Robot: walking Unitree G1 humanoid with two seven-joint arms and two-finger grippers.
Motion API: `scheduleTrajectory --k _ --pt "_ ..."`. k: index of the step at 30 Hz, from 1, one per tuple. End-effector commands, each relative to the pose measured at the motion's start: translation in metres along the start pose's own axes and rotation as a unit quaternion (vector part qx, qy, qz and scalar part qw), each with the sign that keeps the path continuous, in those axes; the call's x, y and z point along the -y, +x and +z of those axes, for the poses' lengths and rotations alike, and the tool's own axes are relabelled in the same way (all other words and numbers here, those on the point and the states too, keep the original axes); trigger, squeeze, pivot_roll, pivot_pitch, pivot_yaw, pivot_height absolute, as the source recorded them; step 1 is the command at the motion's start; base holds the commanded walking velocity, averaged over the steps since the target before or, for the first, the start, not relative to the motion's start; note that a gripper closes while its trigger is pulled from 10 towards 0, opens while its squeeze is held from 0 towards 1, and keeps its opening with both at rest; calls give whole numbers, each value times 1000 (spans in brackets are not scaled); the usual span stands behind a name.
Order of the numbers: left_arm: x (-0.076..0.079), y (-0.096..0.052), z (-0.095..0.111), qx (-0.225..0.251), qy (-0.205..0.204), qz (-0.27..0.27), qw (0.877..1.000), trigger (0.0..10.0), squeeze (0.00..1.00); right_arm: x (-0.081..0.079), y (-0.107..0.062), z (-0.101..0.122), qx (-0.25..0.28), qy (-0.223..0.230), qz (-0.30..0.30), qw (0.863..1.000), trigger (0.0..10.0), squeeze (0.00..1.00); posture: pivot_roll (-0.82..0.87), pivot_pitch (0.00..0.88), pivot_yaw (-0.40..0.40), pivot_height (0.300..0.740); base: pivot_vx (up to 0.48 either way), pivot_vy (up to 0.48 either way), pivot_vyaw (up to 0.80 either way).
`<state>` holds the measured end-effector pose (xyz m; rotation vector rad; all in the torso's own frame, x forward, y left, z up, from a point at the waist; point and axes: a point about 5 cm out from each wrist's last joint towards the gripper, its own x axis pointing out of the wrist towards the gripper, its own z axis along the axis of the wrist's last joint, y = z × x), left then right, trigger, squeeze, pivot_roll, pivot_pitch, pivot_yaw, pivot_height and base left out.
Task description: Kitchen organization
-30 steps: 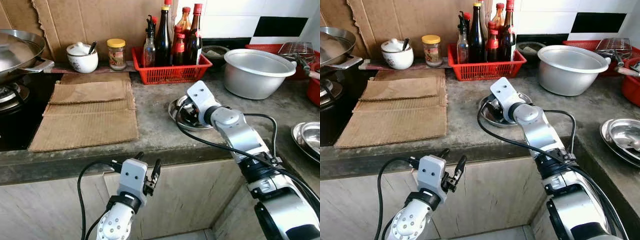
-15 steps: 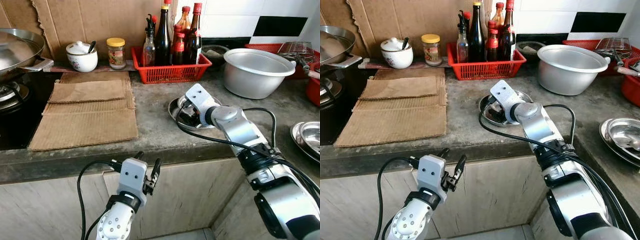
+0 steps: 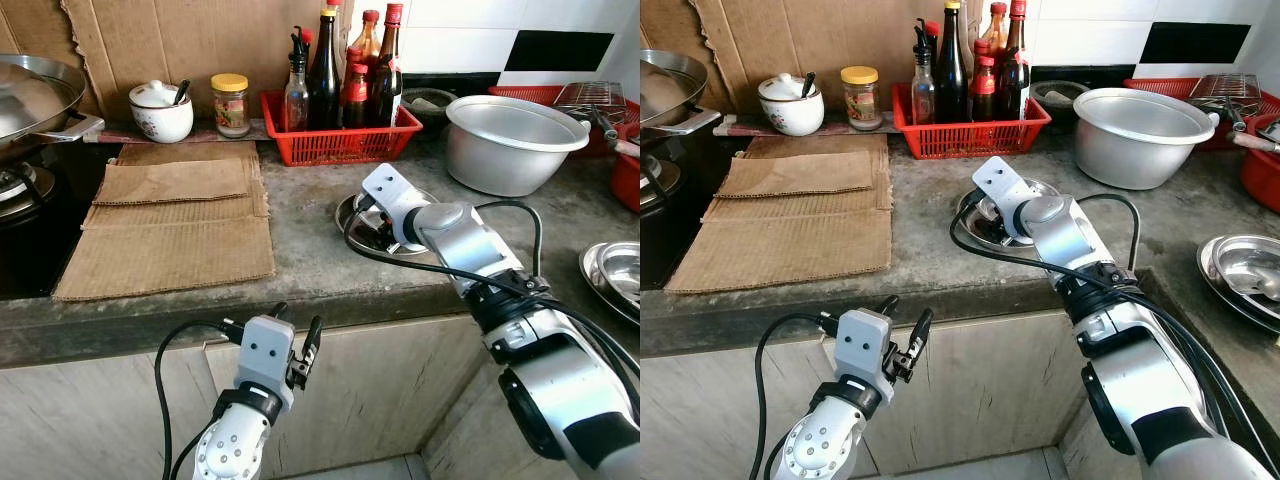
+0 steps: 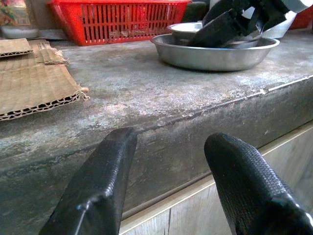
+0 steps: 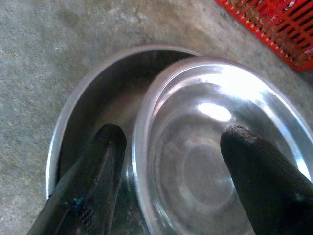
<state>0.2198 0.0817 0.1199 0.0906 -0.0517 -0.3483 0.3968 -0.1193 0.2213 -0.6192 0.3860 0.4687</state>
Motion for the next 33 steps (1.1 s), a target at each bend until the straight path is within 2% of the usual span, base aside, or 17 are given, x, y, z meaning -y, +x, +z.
scheduleTrajectory --k 1,3,6,12,13,14,21,27,31,33 --pt "2 1 2 1 -2 -1 1000 10000 0 3 0 7 -15 -14 -8 1000 10000 0 40 26 -79 740 0 0 0" --pt "2 1 2 1 -3 -2 1000 10000 0 2 0 6 -21 -13 -7 1000 10000 0 42 25 -84 740 0 0 0" --pt "2 1 2 1 -3 -1 1000 10000 0 3 2 3 -64 -35 -30 997 10000 0 47 24 -87 740 0 0 0" --pt "2 0 1 2 -4 -1 1000 10000 0 1 3 4 -83 -3 -10 996 10000 0 49 16 -87 740 0 0 0" --pt "2 0 1 1 -4 -1 1000 10000 0 2 3 5 -79 1 -14 997 1686 0 51 13 -88 740 0 0 0" --pt "2 0 1 1 -4 -1 1000 10000 0 2 3 5 -79 5 -16 997 0 0 51 13 -84 740 0 0 0" --pt "2 -1 1 0 -5 -2 1000 10000 0 7 2 10 -70 35 -30 996 0 0 54 9 -85 740 0 0 0" --pt "2 0 1 0 -5 -3 1000 10000 0 10 -1 20 -30 53 -43 997 0 0 53 9 -82 740 0 0 0" --pt "2 0 1 1 -6 -2 1000 10000 0 9 -6 30 30 90 -48 994 0 0 56 13 -81 740 0 0 0" --pt "2 1 1 1 -6 -1 1000 10000 0 10 -7 33 58 88 -61 993 0 0 55 14 -79 740 0 0 0"
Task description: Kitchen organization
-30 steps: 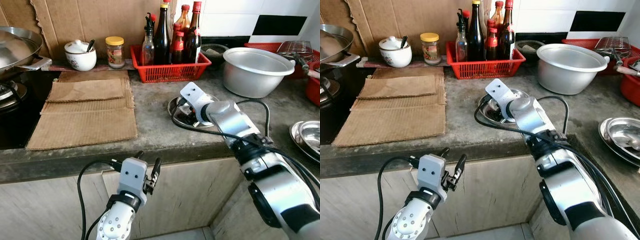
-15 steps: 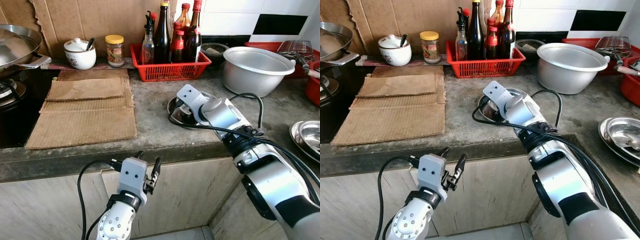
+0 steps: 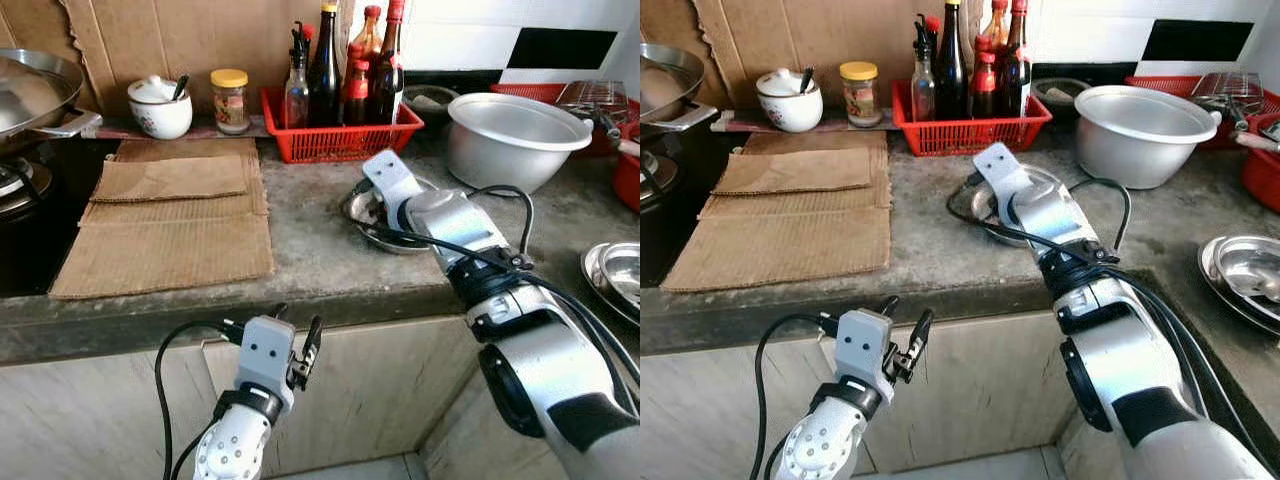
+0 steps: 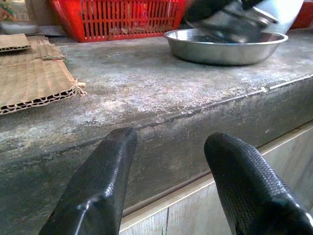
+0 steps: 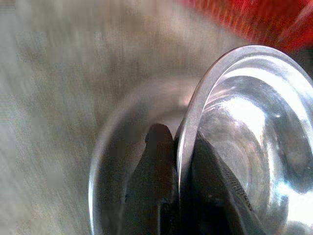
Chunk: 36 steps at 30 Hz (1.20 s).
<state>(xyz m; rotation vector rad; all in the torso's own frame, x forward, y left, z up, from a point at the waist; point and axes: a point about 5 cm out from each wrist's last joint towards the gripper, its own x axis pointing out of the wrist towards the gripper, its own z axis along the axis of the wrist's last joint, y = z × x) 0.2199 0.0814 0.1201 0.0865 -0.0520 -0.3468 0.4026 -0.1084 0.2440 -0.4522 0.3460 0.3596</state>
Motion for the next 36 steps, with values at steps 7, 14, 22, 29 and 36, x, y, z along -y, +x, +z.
scheduleTrajectory --k 7,14,22,29,36 --pt "0 1 1 2 -3 -2 1000 10000 0 -6 -27 24 239 61 -56 968 0 0 57 12 -68 740 0 0 0" --pt "-2 2 2 3 -1 -2 1000 10000 0 -13 -61 18 338 100 -73 933 0 0 50 8 -55 740 0 0 0" --pt "-4 2 7 18 1 3 1000 10000 0 -19 -112 -22 398 98 -203 889 0 0 37 5 -31 740 0 0 0" --pt "-7 6 20 45 5 6 999 10000 0 -42 -129 -56 365 112 -224 897 0 0 32 0 -20 740 0 0 0" --pt "-5 5 20 48 4 -2 999 10000 0 -58 -133 -78 334 123 -211 910 0 0 30 0 -12 740 0 0 0"
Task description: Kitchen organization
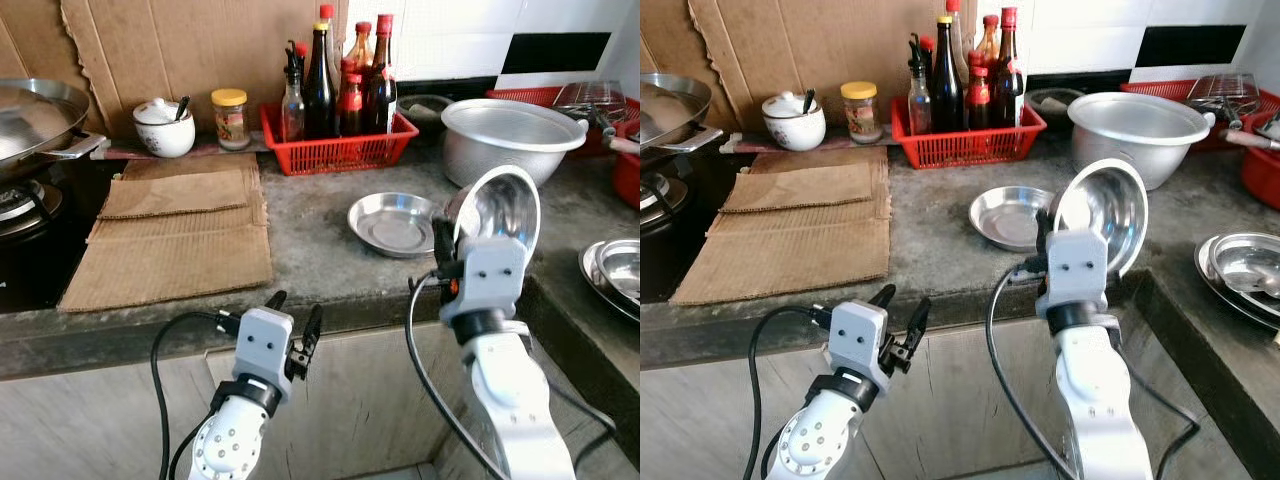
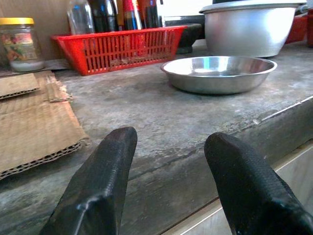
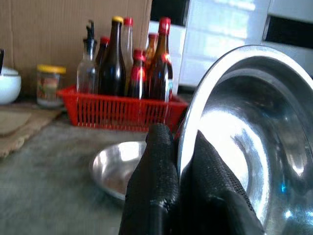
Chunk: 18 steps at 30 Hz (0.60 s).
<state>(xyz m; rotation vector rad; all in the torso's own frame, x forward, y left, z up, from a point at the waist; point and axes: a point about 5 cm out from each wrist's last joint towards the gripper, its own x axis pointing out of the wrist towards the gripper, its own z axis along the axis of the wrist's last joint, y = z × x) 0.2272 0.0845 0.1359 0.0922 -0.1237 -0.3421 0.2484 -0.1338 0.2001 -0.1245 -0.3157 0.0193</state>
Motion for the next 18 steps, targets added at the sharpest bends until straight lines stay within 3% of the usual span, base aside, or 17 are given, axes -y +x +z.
scheduleTrajectory --k 1,5,11,12,13,15,18 --pt "1 -2 5 13 -6 -6 1000 10000 0 -2 -2 11 29 -1 4 1000 0 0 30 0 -12 740 0 0 0" --pt "3 -3 5 14 1 -17 1000 10000 0 -7 -5 4 6 34 25 999 0 0 30 0 -14 740 0 0 0" --pt "6 -4 6 20 4 -33 999 10000 0 -14 -8 -1 -7 51 63 997 0 0 32 0 -18 740 0 0 0" --pt "7 -6 6 20 4 -37 999 10000 0 -16 -9 -2 -9 60 75 995 2510 0 32 0 -15 740 0 0 0" --pt "8 -6 6 19 4 -40 999 10000 0 -16 -10 -2 -10 63 78 995 4314 0 32 0 -15 740 0 0 0" --pt "10 -8 5 18 4 -47 999 10000 0 -17 -11 -3 -15 71 89 993 10000 0 31 0 -18 740 0 0 0" --pt "10 -8 5 18 4 -50 999 10000 0 -17 -12 -3 -14 73 95 993 10000 0 31 0 -18 740 0 0 0"
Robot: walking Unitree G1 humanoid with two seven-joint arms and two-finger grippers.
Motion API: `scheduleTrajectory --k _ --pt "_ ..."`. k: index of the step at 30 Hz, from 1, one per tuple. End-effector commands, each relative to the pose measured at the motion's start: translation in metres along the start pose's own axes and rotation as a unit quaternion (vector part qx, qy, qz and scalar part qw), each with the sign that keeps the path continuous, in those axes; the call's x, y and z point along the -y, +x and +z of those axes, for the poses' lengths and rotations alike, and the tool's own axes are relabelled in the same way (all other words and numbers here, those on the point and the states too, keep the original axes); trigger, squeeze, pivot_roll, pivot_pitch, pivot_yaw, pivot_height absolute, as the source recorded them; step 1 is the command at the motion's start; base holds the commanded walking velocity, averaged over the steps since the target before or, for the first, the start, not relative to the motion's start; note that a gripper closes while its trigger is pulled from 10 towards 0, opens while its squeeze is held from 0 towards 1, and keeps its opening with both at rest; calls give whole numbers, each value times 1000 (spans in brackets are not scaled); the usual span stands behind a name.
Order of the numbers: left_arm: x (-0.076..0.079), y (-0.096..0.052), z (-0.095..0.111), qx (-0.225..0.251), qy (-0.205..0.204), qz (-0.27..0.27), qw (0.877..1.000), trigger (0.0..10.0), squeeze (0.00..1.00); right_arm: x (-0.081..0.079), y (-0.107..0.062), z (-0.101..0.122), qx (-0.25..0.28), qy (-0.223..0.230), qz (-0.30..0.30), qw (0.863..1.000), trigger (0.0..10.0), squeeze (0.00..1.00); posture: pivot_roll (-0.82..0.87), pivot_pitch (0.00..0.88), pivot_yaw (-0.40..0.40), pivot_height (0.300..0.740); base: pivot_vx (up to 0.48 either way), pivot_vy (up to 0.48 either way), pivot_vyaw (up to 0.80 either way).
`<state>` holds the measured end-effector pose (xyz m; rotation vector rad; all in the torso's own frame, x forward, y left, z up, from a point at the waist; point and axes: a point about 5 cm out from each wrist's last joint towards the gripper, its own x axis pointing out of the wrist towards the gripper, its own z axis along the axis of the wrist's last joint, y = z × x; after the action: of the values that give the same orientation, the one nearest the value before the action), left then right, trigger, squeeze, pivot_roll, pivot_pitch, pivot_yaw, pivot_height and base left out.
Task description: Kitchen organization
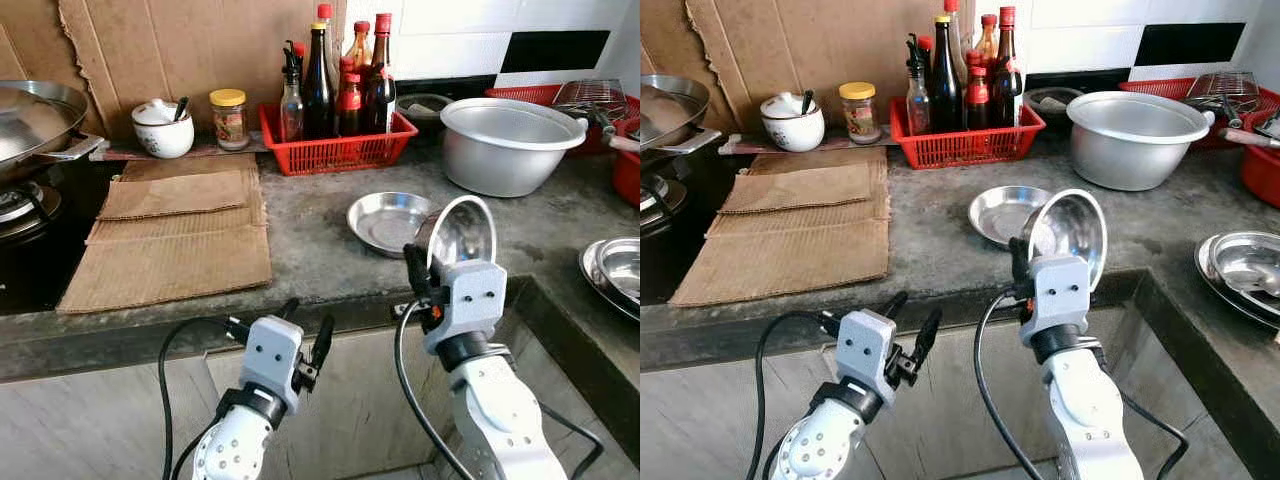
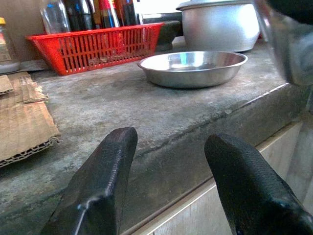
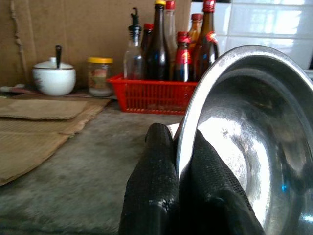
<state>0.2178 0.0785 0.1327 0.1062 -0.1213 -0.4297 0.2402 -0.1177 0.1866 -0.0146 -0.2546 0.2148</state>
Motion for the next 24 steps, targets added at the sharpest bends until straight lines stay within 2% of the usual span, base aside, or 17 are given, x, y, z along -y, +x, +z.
scheduleTrajectory --k 1,13,24 --pt "1 -1 6 19 1 -7 1000 10000 0 0 -1 5 9 4 9 1000 10000 0 31 0 -18 740 0 0 0" --pt "2 -2 3 12 12 -11 1000 10000 0 1 -1 2 0 14 18 1000 10000 0 28 0 -12 740 -40 0 0" --pt "2 -2 1 7 14 -10 1000 10000 0 1 2 2 -2 20 6 1000 10000 0 26 0 -12 740 -257 0 0"
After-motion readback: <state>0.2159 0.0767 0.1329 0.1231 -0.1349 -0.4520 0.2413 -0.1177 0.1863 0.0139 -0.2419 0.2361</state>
